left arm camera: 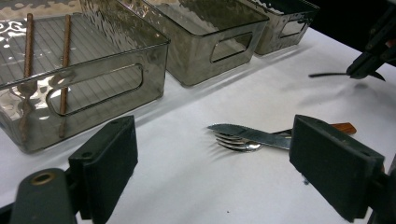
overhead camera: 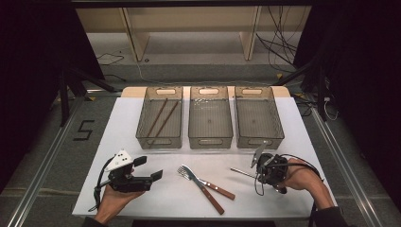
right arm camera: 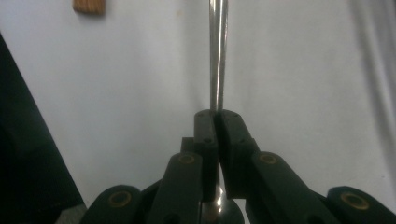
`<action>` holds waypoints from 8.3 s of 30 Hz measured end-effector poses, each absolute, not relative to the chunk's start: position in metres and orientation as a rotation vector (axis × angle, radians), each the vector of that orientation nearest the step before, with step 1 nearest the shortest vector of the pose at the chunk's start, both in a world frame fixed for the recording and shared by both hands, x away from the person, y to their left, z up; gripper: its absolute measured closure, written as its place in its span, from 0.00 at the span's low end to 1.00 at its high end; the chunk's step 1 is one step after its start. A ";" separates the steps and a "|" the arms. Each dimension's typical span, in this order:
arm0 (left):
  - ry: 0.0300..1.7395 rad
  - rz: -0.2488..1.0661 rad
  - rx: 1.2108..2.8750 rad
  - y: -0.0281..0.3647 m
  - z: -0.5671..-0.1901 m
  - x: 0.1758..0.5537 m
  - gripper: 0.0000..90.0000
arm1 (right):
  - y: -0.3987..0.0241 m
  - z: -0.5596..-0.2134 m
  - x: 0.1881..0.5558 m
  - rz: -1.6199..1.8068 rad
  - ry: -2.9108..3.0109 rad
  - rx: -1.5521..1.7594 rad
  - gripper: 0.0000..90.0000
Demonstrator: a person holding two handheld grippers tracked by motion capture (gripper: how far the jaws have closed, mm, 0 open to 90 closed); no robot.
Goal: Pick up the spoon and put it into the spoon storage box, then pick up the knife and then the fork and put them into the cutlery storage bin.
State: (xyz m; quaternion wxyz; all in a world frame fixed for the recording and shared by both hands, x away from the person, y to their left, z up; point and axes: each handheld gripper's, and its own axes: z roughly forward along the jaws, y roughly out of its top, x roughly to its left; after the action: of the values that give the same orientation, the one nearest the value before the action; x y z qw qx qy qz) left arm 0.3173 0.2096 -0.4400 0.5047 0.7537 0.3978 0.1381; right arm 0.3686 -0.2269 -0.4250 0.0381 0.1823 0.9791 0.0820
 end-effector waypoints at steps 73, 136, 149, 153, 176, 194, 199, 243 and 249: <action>0.939 0.404 1.759 0.218 -0.438 0.315 0.17 | -0.149 -0.351 0.491 1.228 2.380 1.163 0.96; 0.940 0.408 1.753 0.218 -0.439 0.314 0.17 | -0.144 -0.375 0.465 1.075 2.441 1.200 0.39; 0.940 0.409 1.754 0.217 -0.439 0.314 0.17 | -0.148 -0.387 0.406 1.056 2.532 1.117 0.33; 0.943 0.410 1.752 0.217 -0.439 0.314 0.17 | -0.147 -0.391 0.396 1.055 2.545 1.111 0.32; 0.939 0.410 1.753 0.217 -0.439 0.314 0.17 | -0.133 -0.409 0.365 1.016 2.603 1.076 0.30; 0.936 0.407 1.749 0.216 -0.438 0.314 0.17 | -0.125 -0.419 0.350 0.989 2.658 1.057 0.29; 0.940 0.407 1.746 0.217 -0.438 0.313 0.17 | -0.122 -0.421 0.346 0.979 2.673 1.049 0.29; 0.929 0.413 1.760 0.215 -0.439 0.312 0.17 | -0.097 -0.445 0.318 0.793 2.823 0.977 0.44; 0.932 0.411 1.759 0.216 -0.439 0.311 0.17 | -0.092 -0.451 0.316 0.730 2.857 0.950 0.50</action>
State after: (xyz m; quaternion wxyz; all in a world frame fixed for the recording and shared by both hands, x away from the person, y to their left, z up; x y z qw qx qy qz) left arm 0.3113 0.2163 -0.4387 0.5264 0.7357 0.3900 0.1719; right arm 0.3160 -0.0921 -0.4512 0.0216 0.3065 0.9220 0.2357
